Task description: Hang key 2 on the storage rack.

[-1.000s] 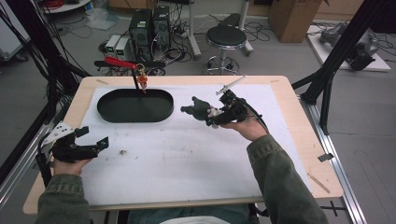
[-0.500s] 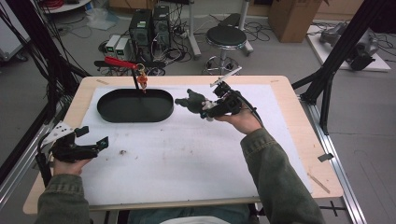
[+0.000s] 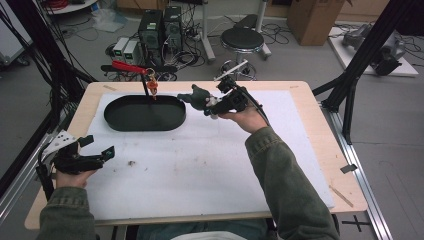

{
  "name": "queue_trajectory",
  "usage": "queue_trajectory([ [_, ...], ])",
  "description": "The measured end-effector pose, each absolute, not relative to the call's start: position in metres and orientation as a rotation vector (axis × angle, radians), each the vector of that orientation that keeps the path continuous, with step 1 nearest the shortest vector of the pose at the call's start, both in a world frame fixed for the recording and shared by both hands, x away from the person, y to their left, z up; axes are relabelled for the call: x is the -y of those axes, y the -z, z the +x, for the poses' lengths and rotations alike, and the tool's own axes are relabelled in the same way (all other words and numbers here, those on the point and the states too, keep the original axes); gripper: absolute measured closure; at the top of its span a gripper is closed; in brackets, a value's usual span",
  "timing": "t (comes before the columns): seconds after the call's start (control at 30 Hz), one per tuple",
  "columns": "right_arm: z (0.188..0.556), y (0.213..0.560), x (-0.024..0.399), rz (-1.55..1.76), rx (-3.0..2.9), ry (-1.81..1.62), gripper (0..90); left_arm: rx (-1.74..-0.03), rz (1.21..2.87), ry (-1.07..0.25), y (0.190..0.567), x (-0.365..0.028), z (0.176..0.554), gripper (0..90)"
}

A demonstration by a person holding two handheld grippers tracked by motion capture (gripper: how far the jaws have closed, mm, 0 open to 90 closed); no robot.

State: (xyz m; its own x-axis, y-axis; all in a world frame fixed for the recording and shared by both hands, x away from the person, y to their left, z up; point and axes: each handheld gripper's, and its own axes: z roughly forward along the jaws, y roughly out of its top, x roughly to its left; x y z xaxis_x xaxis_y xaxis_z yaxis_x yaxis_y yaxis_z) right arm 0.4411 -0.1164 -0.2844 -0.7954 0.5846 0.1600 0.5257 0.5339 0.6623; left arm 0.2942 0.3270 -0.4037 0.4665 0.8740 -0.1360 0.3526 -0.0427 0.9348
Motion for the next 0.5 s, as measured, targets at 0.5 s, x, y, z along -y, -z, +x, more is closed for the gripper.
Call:
queue_trajectory([
  [0.5,0.463,0.270,0.101,1.018,-2.647,-1.155,50.0,-1.087,1.628,-0.597,0.404,-0.327,0.295,3.2],
])
